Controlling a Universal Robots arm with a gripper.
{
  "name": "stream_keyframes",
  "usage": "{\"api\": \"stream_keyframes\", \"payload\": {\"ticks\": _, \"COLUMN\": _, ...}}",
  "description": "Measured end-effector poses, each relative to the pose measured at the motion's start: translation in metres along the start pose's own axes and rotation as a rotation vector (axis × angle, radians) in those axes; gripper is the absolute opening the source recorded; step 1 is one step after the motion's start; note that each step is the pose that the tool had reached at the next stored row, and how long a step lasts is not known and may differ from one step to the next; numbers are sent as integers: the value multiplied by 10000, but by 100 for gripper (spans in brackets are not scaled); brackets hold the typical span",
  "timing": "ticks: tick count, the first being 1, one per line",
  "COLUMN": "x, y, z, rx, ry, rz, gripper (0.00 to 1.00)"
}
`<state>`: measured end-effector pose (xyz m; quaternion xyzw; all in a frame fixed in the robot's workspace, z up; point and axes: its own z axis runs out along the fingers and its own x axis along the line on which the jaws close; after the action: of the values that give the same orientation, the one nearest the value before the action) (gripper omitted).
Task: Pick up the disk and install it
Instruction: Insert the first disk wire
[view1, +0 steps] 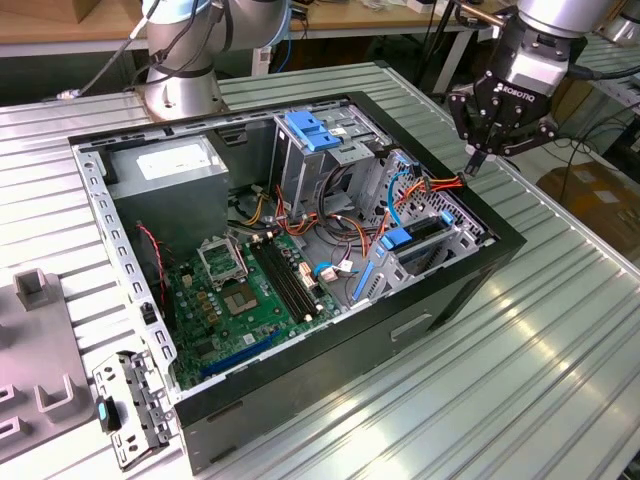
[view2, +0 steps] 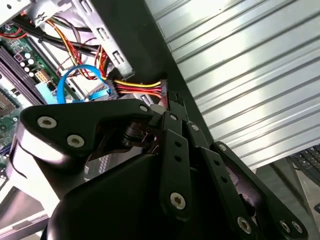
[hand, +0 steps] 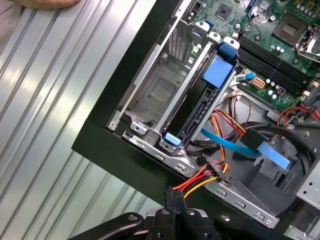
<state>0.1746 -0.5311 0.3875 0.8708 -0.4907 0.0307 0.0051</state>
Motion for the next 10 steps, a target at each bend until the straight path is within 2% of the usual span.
{"api": "stream_keyframes", "payload": {"ticks": 1, "x": 14, "y": -30, "z": 2, "rx": 0, "ry": 0, "rz": -4, "gripper": 11}}
{"api": "stream_keyframes", "payload": {"ticks": 3, "x": 20, "y": -45, "z": 2, "rx": 0, "ry": 0, "rz": -6, "gripper": 11}}
{"api": "stream_keyframes", "payload": {"ticks": 5, "x": 21, "y": -46, "z": 2, "rx": 0, "ry": 0, "rz": -13, "gripper": 24}}
{"api": "stream_keyframes", "payload": {"ticks": 6, "x": 22, "y": -47, "z": 2, "rx": 7, "ry": -2, "rz": -130, "gripper": 24}}
{"api": "stream_keyframes", "payload": {"ticks": 7, "x": 22, "y": -47, "z": 2, "rx": 29, "ry": -10, "rz": -511, "gripper": 24}}
{"api": "stream_keyframes", "payload": {"ticks": 10, "x": 21, "y": -46, "z": 5, "rx": 66, "ry": -25, "rz": -1126, "gripper": 24}}
